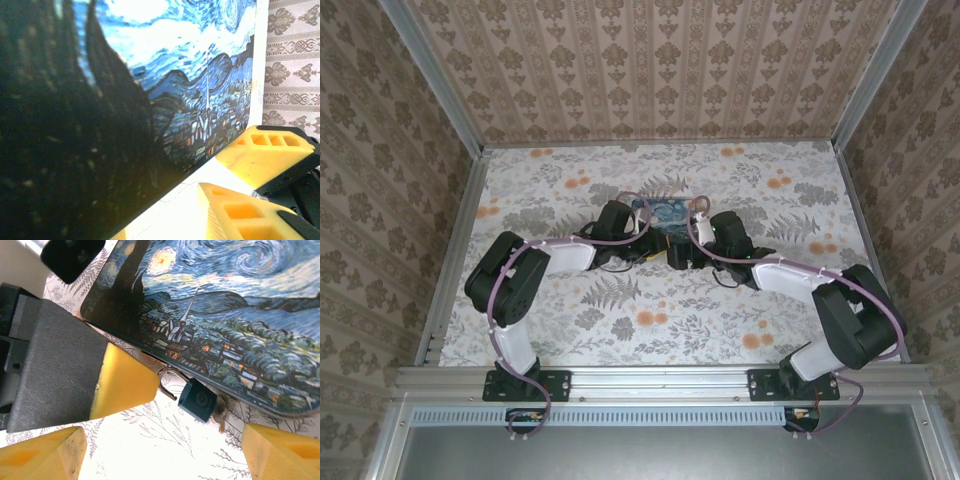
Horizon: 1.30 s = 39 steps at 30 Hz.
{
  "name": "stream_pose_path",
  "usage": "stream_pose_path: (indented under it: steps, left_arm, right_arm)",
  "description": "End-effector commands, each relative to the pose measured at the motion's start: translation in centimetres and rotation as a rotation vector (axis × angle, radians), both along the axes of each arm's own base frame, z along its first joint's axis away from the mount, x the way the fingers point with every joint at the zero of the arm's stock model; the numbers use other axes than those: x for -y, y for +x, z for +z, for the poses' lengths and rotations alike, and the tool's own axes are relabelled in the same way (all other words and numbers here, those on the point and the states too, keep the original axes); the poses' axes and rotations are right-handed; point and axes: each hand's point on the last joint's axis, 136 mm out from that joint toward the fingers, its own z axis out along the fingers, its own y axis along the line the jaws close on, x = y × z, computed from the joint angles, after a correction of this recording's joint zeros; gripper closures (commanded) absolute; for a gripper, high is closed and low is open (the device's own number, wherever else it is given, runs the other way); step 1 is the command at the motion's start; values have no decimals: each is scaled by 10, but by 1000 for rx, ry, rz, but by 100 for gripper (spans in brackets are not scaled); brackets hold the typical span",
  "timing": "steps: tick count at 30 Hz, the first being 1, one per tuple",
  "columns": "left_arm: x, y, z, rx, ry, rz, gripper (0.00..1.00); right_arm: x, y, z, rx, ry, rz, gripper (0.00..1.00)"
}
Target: Unlock the padlock with the key
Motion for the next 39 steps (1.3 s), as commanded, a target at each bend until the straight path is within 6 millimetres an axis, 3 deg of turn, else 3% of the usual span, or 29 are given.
stream_pose_path:
  steps: [1, 5, 10, 13, 20, 23, 27, 32, 39]
  left_arm:
    - [-3, 0, 15, 58, -6, -17, 58]
    - [-6, -2, 20, 80, -6, -17, 51]
    - [-12, -6, 34, 121, 1, -26, 36]
    - [-17, -7, 44, 154, 9, -27, 29]
    - [-39, -3, 74, 290, 102, -22, 14]
    - [-55, 6, 85, 349, 182, -4, 0]
    - [-83, 25, 96, 394, 272, 56, 0]
    - [-118, 52, 105, 436, 387, 167, 0]
    - [-145, 75, 122, 525, 463, 256, 0]
  right_arm:
    - [1, -1, 13, 3, 55, -21, 18]
    - [7, -2, 16, 4, 72, -64, 16]
    - [14, -2, 15, -11, 52, -94, 2]
    - [21, -1, 25, 10, 30, -118, 0]
    - [70, 13, 22, 23, -128, -373, 1]
    - [90, 18, 21, 1, -103, -469, 0]
    - [95, 23, 23, -4, -27, -474, 0]
    - [85, 21, 22, -6, 19, -426, 0]
    - [81, 18, 15, -53, 81, -453, 1]
